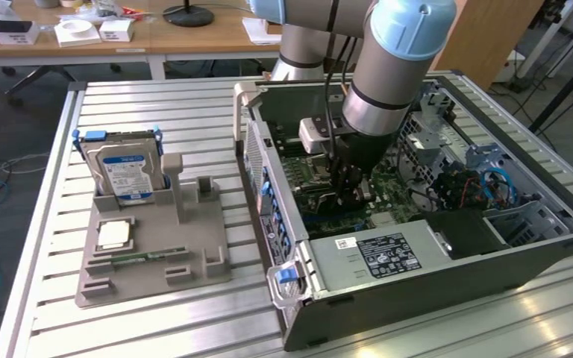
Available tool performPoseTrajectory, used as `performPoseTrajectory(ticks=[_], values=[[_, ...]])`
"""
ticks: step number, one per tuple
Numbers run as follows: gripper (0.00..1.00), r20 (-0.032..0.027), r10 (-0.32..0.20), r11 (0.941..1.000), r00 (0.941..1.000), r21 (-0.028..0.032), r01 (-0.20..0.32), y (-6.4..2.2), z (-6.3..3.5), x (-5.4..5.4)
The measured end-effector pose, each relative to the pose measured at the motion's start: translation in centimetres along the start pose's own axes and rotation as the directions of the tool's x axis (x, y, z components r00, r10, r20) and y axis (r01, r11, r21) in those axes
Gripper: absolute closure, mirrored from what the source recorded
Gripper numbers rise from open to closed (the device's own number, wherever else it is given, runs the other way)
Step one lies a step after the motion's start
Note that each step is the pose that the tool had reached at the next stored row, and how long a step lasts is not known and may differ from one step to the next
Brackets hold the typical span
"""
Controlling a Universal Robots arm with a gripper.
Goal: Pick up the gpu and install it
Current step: 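Insert the gpu into the slot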
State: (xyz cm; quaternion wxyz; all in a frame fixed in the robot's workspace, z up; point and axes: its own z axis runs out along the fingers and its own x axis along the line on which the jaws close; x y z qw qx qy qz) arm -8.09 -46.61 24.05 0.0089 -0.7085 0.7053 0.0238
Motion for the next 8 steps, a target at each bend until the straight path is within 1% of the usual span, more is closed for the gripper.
performPoseTrajectory(ticks=[5,6,7,8], values=[[0.73,0.001,0.0,1.0,1.0,0.0001,0.0,0.0,-0.06,0.0],[0.73,0.0013,0.0,1.0,1.0,-0.001,0.0,0.03,-0.1,0.0],[0.72,0.001,0.0,1.0,1.0,-0.0003,0.0,0.02,-0.16,0.0],[0.67,0.0015,0.0,1.0,1.0,0.0,0.0,0.02,-0.23,0.0]])
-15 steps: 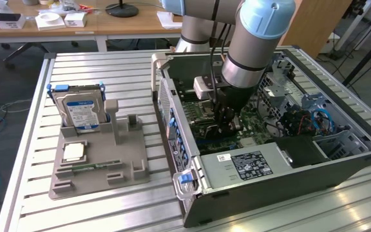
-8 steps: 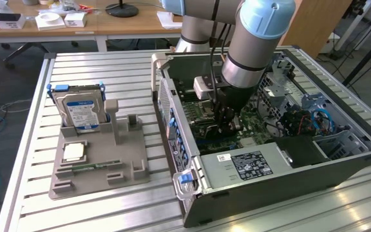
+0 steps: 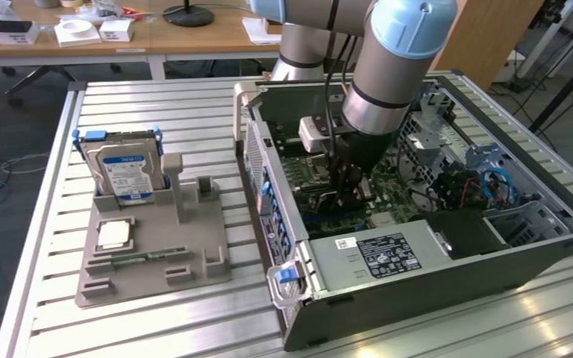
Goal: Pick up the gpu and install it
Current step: 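Insert the gpu into the slot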
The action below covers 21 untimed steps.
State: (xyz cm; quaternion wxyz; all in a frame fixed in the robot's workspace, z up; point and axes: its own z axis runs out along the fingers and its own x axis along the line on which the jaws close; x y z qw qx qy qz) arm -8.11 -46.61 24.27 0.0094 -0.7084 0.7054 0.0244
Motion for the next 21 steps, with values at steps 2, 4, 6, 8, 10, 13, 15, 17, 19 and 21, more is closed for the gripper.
performPoseTrajectory(ticks=[2,4,6,8,10,13,15,17,19,21], values=[[0.67,0.001,0.0,1.0,1.0,0.0,0.0,-0.01,-0.16,0.0],[0.6,0.0019,0.0,1.0,1.0,0.0002,0.0,-0.01,-0.2,0.0],[0.6,0.0019,0.0,1.0,1.0,0.0,0.0,-0.01,-0.39,0.0],[0.6,0.0022,0.0,1.0,1.0,0.0001,0.0,0.0,-0.91,0.0],[0.6,0.002,0.0,1.0,1.0,-0.0003,0.0,0.01,-1.73,-0.1],[0.6,0.002,0.0,1.0,1.0,-0.0006,0.0,0.0,-3.03,-0.1],[0.6,0.0019,0.0,1.0,1.0,-0.0007,0.0,0.01,-3.63,-0.2],[0.6,0.0022,0.0,1.0,1.0,-0.0005,0.0,0.0,-3.66,-0.2],[0.6,0.0022,0.0,1.0,1.0,-0.0005,0.0,0.0,-3.66,-0.2],[0.6,0.0021,0.0,1.0,1.0,-0.0006,0.0,0.0,-3.66,-0.2]])
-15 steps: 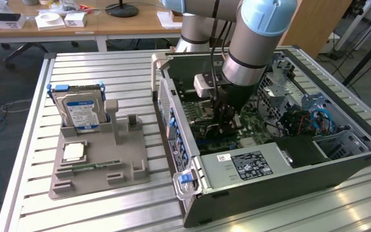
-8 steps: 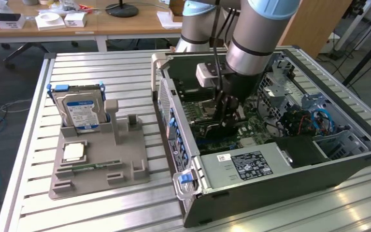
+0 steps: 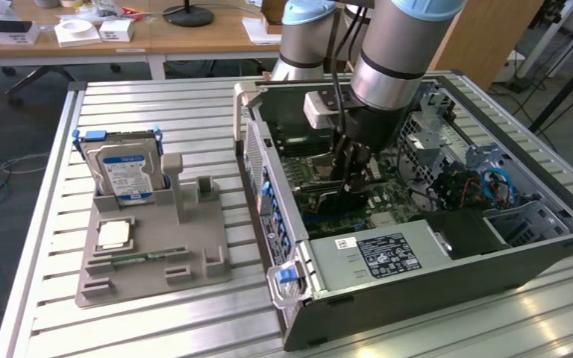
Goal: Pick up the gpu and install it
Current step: 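Press down on the gpu until it lock into place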
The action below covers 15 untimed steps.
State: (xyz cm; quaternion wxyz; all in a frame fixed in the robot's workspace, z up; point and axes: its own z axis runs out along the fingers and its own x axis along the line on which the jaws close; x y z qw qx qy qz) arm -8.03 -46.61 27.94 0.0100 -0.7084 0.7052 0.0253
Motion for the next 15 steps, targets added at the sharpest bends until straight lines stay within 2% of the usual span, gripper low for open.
performPoseTrajectory(ticks=[11,12,13,14,15], values=[[0.6,0.0,0.0,1.0,1.0,0.0,0.0,0.0,0.0,0.0],[0.62,0.0,0.0,1.0,1.0,0.0,0.0,0.0,0.0,0.0],[0.68,0.0,0.0,1.0,1.0,0.0,0.0,0.0,0.0,0.0],[0.68,0.0,0.0,1.0,1.0,0.0,0.0,0.0,0.0,0.0],[0.74,0.0,0.0,1.0,1.0,0.0,0.0,0.0,0.0,0.0]])
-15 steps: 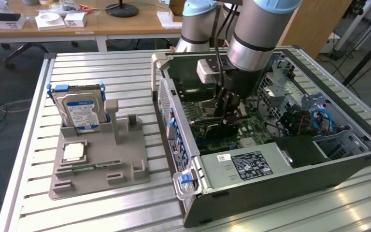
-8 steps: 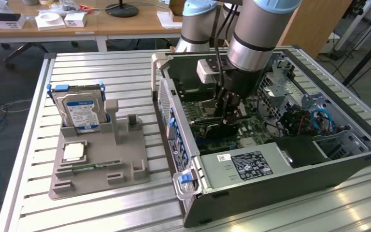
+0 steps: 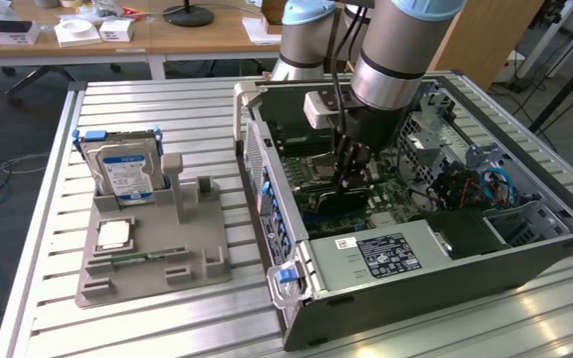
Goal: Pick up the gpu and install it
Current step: 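Press down on the gpu until it lock into place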
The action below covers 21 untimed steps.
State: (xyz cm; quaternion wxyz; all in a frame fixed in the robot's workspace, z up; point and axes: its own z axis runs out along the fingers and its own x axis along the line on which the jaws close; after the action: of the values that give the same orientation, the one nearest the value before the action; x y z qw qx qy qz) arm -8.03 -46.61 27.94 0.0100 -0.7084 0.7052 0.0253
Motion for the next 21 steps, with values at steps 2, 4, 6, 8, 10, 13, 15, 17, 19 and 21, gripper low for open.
performPoseTrajectory(ticks=[2,4,6,8,10,13,15,17,19,21], values=[[0.8,0.0,0.0,1.0,1.0,0.0,0.0,0.0,0.0,0.0],[0.9,0.0,0.0,1.0,1.0,0.0,0.0,0.0,0.0,0.0],[0.9,-0.0001,0.0,1.0,1.0,0.0,0.0,0.0,0.0,0.0],[0.9,-0.0001,0.0,1.0,1.0,0.0,0.0,0.0,0.0,0.0],[0.9,-0.0001,0.0,1.0,1.0,0.0,0.0,0.0,0.0,0.0],[0.9,-0.0002,0.0,1.0,1.0,0.0024,0.0,0.26,-0.01,0.0],[0.9,-0.0001,0.0,1.0,1.0,0.0044,0.0,0.69,0.01,0.0],[0.9,-0.0002,0.0,1.0,1.0,0.0062,0.0,1.0,0.04,-0.1],[0.9,-0.0002,0.0,1.0,1.0,0.0065,0.0,1.14,0.06,-0.3],[0.9,-0.0003,0.0,1.0,1.0,0.0066,0.0,1.14,0.08,-0.4]])
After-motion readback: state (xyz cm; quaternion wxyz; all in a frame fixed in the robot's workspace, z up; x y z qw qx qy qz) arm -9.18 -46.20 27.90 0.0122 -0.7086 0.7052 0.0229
